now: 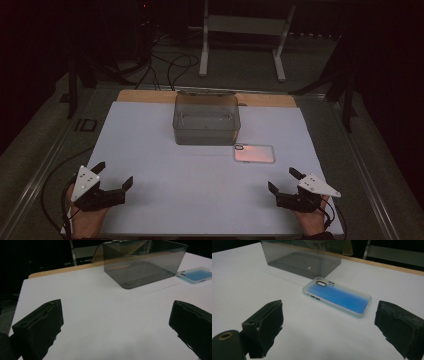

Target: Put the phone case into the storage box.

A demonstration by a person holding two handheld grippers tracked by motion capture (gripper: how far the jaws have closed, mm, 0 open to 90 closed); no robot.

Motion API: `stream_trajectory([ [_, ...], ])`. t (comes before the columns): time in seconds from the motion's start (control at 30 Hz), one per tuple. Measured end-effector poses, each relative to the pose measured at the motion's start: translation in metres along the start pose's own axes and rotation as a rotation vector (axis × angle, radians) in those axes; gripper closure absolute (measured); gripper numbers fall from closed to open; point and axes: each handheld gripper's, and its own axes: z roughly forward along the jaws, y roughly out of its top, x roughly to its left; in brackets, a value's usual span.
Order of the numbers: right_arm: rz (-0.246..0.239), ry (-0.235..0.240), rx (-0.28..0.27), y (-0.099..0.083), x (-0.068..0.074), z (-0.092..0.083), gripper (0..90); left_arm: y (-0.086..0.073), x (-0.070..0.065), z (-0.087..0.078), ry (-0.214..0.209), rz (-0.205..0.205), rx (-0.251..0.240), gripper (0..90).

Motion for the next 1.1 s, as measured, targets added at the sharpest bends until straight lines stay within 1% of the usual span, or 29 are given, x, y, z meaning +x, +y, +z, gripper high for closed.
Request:
stream_trajectory([
  [0.07,0.002,0.001,-0.001,0.0,0.0,0.0,8.3,0.002,-0.001,0.002,-0.002,0.0,0.003,0.1],
  [0.13,0.001,0.001,-0.001,0.0,0.0,0.0,8.3,0.005,-0.002,0.004,-0.012,-0.005,0.013,0.1],
  [0.2,0.0,0.002,-0.001,0.0,0.0,0.0,8.3,0.007,-0.003,0.006,-0.014,-0.001,0.022,0.0],
  [0.4,-0.004,0.002,-0.001,-0.001,0.0,0.001,8.3,0.015,-0.006,0.015,-0.034,-0.006,0.014,0.0],
  [0.57,-0.003,0.004,-0.001,-0.001,0.0,0.001,8.3,0.023,-0.012,0.023,-0.047,0.017,0.02,0.0],
  [0.77,0.001,0.009,0.0,-0.001,0.0,0.001,8.3,0.031,-0.018,0.034,-0.073,0.035,0.025,0.0],
  [0.87,0.001,0.009,0.001,-0.001,0.0,0.002,8.3,0.034,-0.021,0.04,-0.086,0.036,0.027,0.0],
  [0.93,0.001,0.011,0.001,-0.001,0.0,0.002,8.3,0.036,-0.024,0.045,-0.095,0.045,0.03,0.0],
  [1.1,0.001,0.009,0.001,-0.001,-0.001,0.002,8.3,0.04,-0.028,0.054,-0.104,0.051,0.049,0.1],
])
